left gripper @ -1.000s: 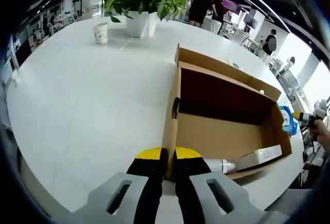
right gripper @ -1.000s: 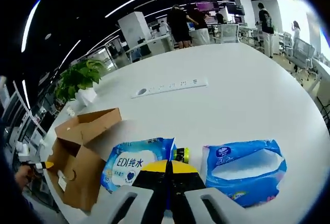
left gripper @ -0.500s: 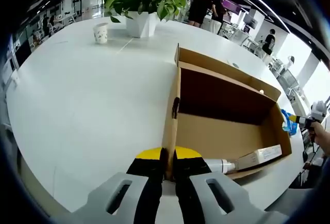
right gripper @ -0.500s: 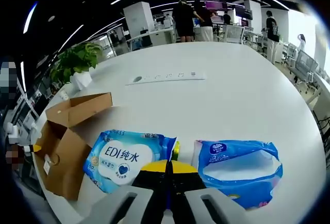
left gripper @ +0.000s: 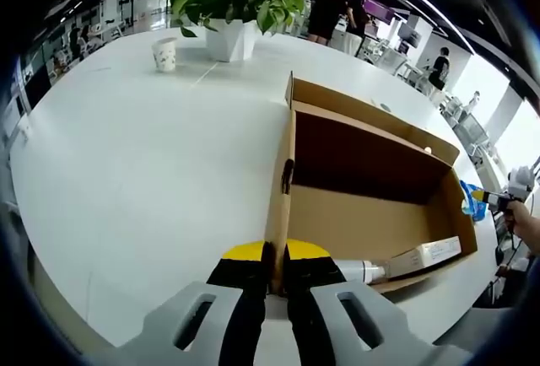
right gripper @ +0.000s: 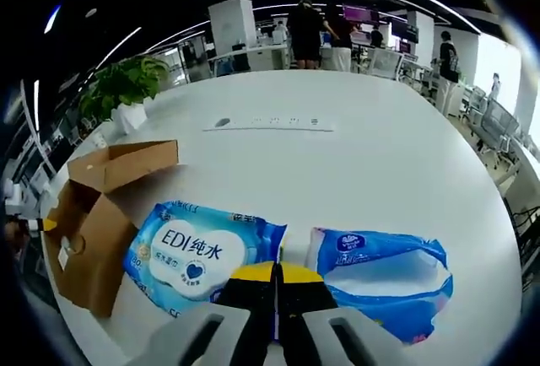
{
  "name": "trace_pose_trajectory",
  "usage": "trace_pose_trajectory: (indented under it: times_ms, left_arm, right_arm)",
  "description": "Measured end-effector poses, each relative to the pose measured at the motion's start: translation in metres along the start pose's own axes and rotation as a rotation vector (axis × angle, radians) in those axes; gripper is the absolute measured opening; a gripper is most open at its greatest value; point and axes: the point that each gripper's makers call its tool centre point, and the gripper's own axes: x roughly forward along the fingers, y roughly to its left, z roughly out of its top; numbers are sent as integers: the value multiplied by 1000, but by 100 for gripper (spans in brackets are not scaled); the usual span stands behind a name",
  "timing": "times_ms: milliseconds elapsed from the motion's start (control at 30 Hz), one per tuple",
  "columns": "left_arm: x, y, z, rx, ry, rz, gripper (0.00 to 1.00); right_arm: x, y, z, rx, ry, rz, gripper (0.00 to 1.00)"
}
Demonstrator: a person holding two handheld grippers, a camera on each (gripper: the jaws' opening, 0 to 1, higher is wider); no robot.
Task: Operate the shoe box by opening the lid, removing the specified soft item, and placing it in the target area until the item is outside and the box remains undamaged.
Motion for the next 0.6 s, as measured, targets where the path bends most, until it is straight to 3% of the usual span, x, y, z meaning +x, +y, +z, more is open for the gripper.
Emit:
trace_pose_trajectory:
  times_ms: [300,600]
  left_arm:
    - [-1,-2,-1,5,1,1,4]
    - [-1,-3,-1,7,2,1,4]
  right_arm:
    - [4,-5,9,-52,-22,26,0]
    - [-2,18,13,-108,-19,138,5]
